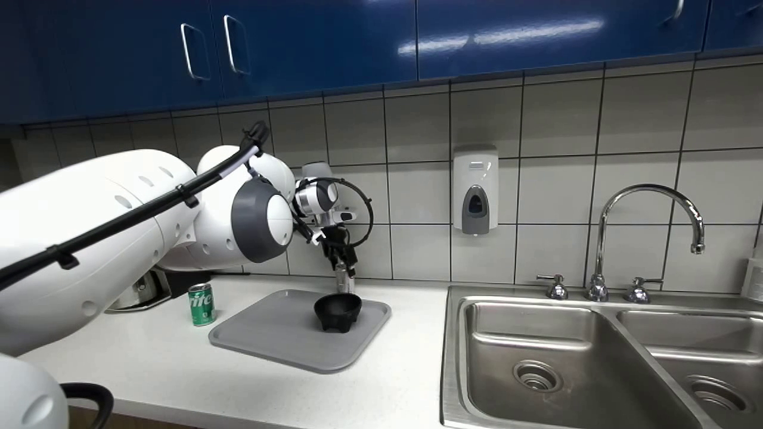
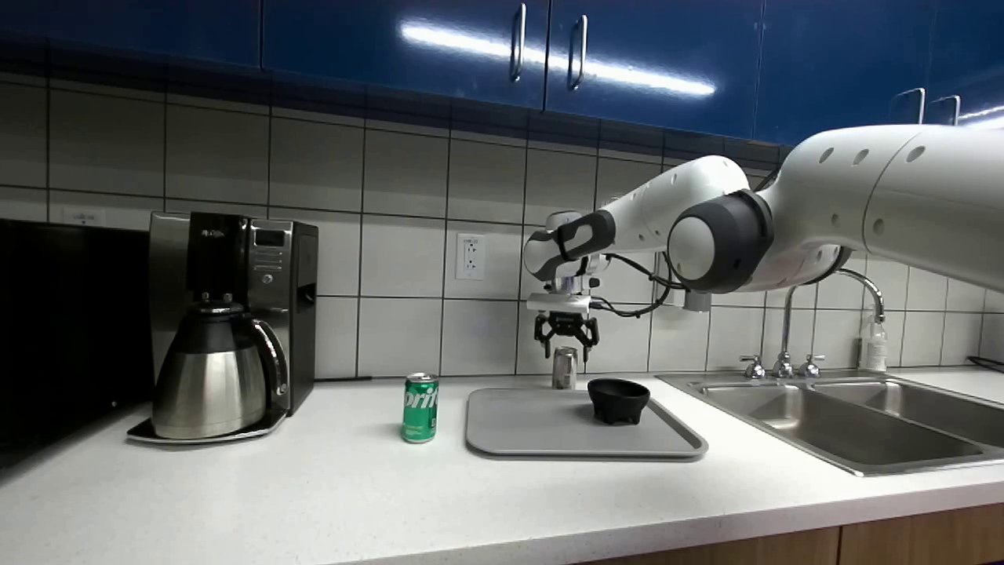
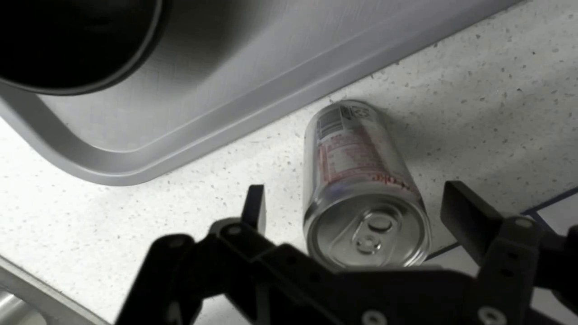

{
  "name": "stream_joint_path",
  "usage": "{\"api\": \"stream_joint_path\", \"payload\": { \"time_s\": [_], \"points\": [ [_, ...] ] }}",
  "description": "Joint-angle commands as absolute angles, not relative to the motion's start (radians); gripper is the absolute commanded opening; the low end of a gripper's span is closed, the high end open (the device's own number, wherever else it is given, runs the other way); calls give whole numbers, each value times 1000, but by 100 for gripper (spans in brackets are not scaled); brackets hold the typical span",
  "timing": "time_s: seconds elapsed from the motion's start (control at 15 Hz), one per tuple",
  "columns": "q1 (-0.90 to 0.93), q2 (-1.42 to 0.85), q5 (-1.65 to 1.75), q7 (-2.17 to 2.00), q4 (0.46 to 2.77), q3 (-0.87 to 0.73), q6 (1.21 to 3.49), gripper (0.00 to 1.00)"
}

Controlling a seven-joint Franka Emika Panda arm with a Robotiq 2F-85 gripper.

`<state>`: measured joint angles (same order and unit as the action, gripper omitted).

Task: Remove the objects on the tray

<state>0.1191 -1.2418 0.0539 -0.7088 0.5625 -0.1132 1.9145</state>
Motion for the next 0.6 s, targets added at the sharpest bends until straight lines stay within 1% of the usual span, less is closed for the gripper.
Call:
{"api": "stream_joint_path", "payload": {
  "time_s": [0.0, 0.53],
  "points": [
    [106, -1255, 38, -704, 513, -102, 1874, 100],
    [116, -1241, 37, -685, 519, -91, 1877, 100]
  ]
}}
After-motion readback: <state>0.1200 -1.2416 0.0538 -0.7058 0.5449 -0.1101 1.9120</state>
